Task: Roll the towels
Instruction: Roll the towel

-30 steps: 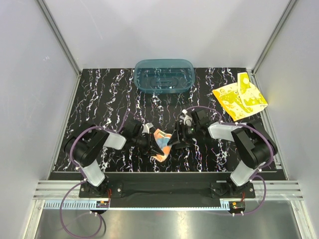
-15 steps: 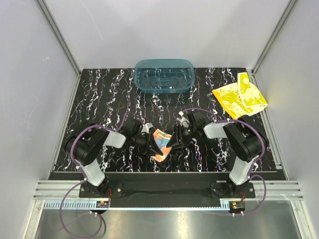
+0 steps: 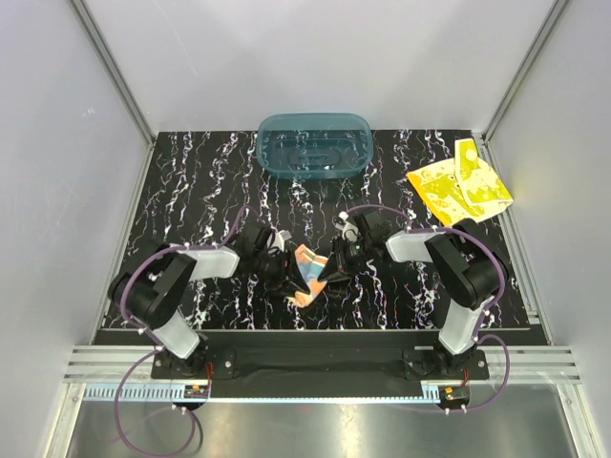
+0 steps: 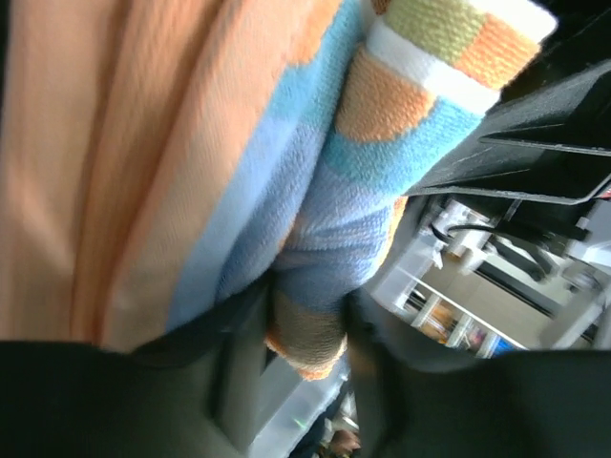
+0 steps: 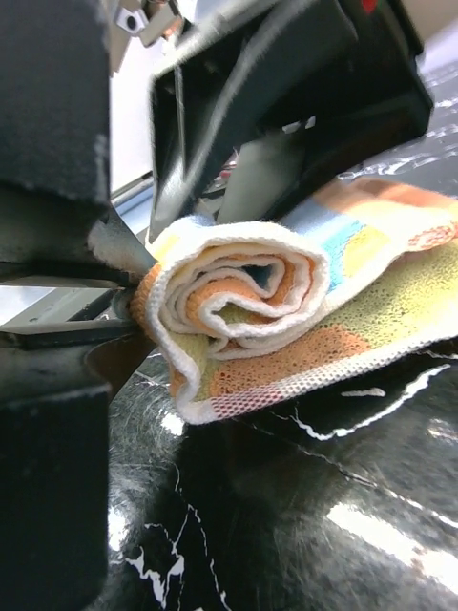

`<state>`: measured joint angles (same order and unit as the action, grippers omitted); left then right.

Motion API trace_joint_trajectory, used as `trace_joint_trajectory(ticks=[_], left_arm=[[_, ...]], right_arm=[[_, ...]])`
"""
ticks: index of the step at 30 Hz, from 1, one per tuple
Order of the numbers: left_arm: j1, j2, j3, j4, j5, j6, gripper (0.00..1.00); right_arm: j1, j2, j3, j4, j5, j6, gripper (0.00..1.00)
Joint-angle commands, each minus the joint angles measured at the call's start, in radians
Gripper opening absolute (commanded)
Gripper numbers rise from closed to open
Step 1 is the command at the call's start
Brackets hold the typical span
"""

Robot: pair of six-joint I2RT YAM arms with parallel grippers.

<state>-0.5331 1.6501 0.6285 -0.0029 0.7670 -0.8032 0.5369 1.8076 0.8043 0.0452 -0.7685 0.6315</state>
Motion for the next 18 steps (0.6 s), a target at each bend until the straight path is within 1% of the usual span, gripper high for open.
trace_joint_trajectory(ticks=[1, 4, 5, 7, 8, 9, 10, 11, 14, 15, 16, 18], left_arm=[[-0.01, -0.087, 0.045, -0.225, -0.204, 0.113, 0.48], [-0.037, -0.156, 0.1, -0.321, -0.288, 0.153, 0.53], [-0.048, -0.176, 0.124, -0.382, -0.345, 0.163, 0.6], [-0.089, -0.214, 0.198, -0.449, -0.426, 0.188, 0.62], [-0.111, -0.263, 0.221, -0.504, -0.521, 0.196, 0.62], [-0.132, -0.285, 0.244, -0.528, -0.57, 0.206, 0.62], [-0.181, -0.309, 0.288, -0.546, -0.621, 0.21, 0.59], [-0.214, -0.347, 0.303, -0.568, -0.732, 0.211, 0.58], [-0.335, -0.384, 0.316, -0.546, -0.86, 0.2, 0.5], [-0.362, -0.383, 0.316, -0.537, -0.879, 0.196, 0.49], [-0.416, -0.378, 0.313, -0.525, -0.893, 0.194, 0.48], [-0.465, -0.351, 0.312, -0.487, -0.925, 0.19, 0.48]], right_arm=[[0.012, -0.01, 0.041, -0.12, 0.11, -0.036, 0.09], [0.021, -0.024, 0.059, -0.165, 0.126, -0.029, 0.08], [0.029, -0.03, 0.064, -0.188, 0.139, -0.029, 0.08], [0.037, -0.043, 0.085, -0.218, 0.155, -0.026, 0.08], [0.043, -0.047, 0.091, -0.25, 0.17, -0.026, 0.08], [0.044, -0.048, 0.098, -0.261, 0.173, -0.023, 0.08], [0.046, -0.054, 0.105, -0.271, 0.178, -0.021, 0.08], [0.048, -0.057, 0.108, -0.281, 0.176, -0.019, 0.08], [0.051, -0.056, 0.121, -0.298, 0.178, -0.019, 0.08], [0.052, -0.057, 0.122, -0.298, 0.178, -0.018, 0.08], [0.052, -0.056, 0.124, -0.3, 0.179, -0.018, 0.08], [0.054, -0.057, 0.124, -0.3, 0.181, -0.012, 0.08]])
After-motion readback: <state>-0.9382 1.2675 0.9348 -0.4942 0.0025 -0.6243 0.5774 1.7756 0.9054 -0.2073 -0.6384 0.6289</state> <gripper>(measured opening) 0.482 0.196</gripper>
